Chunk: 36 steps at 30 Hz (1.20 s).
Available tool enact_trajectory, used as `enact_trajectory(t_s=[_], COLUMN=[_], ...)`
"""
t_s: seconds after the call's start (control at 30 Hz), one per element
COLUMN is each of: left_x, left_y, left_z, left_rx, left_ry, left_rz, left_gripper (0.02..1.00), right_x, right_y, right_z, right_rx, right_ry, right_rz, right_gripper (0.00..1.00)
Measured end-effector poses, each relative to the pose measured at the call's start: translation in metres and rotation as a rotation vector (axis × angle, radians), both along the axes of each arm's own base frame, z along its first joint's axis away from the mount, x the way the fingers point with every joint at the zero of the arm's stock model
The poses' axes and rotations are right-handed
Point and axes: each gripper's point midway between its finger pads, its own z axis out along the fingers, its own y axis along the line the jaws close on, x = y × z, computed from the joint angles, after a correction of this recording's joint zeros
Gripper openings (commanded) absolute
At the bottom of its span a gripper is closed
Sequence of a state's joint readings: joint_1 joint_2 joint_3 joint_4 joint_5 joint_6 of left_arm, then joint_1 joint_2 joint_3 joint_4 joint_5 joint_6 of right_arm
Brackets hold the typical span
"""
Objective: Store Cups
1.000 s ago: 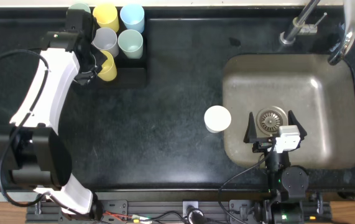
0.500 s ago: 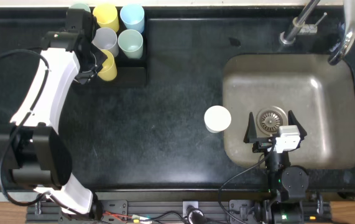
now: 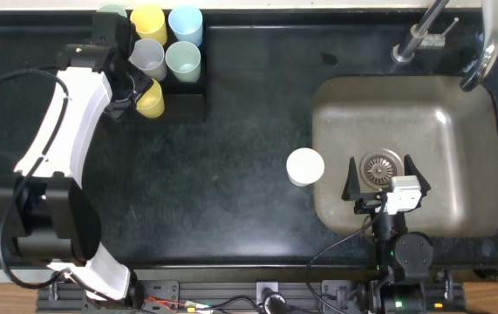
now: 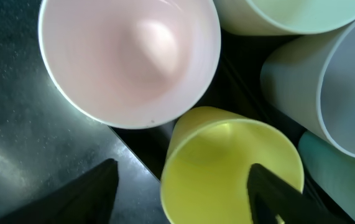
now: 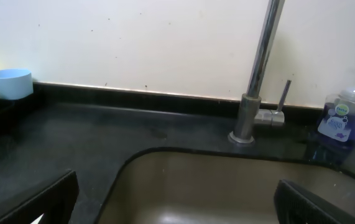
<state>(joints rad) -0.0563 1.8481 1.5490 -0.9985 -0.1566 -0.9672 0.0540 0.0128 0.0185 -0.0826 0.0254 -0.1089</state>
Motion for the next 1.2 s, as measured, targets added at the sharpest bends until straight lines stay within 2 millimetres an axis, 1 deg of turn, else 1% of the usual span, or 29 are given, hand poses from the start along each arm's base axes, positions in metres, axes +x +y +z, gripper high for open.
enact_trajectory(t_s=[0.13, 0.2, 0.23, 0.3, 0.4, 0.53, 0.63, 0.7, 0.77, 0.83, 0.97, 1.07, 1.1, 1.13, 1.17, 1.2], left_x=[-0.001, -0.003, -0.004, -0.007, -0.017, -0.04, -0.056, -0.068, -0.084, -0.102, -0.142, -0.168, -0.173, -0.174, -0.174, -0.173], left_y=[-0.009, -0.019, -0.025, -0.037, -0.054, -0.074, -0.076, -0.073, -0.068, -0.061, -0.041, -0.025, -0.021, -0.017, -0.014, -0.012], left_z=[0.005, 0.018, 0.027, 0.05, 0.094, 0.155, 0.193, 0.208, 0.213, 0.209, 0.186, 0.169, 0.169, 0.173, 0.181, 0.193], left_rx=[-0.014, -0.028, -0.037, -0.049, -0.053, -0.027, 0.016, 0.052, 0.089, 0.123, 0.182, 0.218, 0.233, 0.249, 0.27, 0.299], left_ry=[-0.012, -0.04, -0.061, -0.119, -0.229, -0.392, -0.531, -0.621, -0.702, -0.766, -0.835, -0.886, -0.925, -0.978, -1.052, -1.149], left_rz=[-0.024, -0.05, -0.068, -0.114, -0.205, -0.375, -0.476, -0.518, -0.553, -0.569, -0.561, -0.527, -0.509, -0.492, -0.473, -0.458], left_gripper=[0.952, 1.0, 0.998, 1.0, 1.0, 0.998, 1.0, 0.998, 1.0, 1.0, 1.0, 1.0, 1.0, 1.0, 1.0, 1.0], right_x=[0.0, 0.0, 0.0, 0.0, 0.0, 0.0, 0.0, 0.0, 0.0, 0.0, 0.0, 0.0, 0.0, 0.0, 0.0, 0.0], right_y=[0.0, 0.0, 0.0, 0.0, 0.0, 0.0, 0.0, 0.0, 0.0, 0.0, 0.0, 0.0, 0.0, 0.0, 0.0, 0.0], right_z=[0.0, 0.0, 0.0, 0.0, 0.0, 0.0, 0.0, 0.0, 0.0, 0.0, 0.0, 0.0, 0.0, 0.0, 0.0, 0.0], right_rx=[0.0, 0.0, 0.0, 0.0, 0.0, 0.0, 0.0, 0.0, 0.0, 0.0, 0.0, 0.0, 0.001, 0.0, 0.0, 0.0], right_ry=[0.0, 0.0, 0.0, 0.0, 0.0, 0.0, 0.001, 0.0, 0.001, 0.0, 0.001, 0.0, 0.0, 0.0, 0.0, 0.0], right_rz=[0.0, 0.0, 0.0, 0.0, 0.0, 0.0, 0.0, 0.0, 0.0, 0.0, 0.0, 0.0, 0.0, 0.0, 0.0, 0.0], right_gripper=[0.998, 0.998, 0.996, 0.996, 0.998, 0.996, 0.998, 0.998, 0.998, 0.998, 0.998, 0.998, 0.996, 0.998, 0.998, 0.996])
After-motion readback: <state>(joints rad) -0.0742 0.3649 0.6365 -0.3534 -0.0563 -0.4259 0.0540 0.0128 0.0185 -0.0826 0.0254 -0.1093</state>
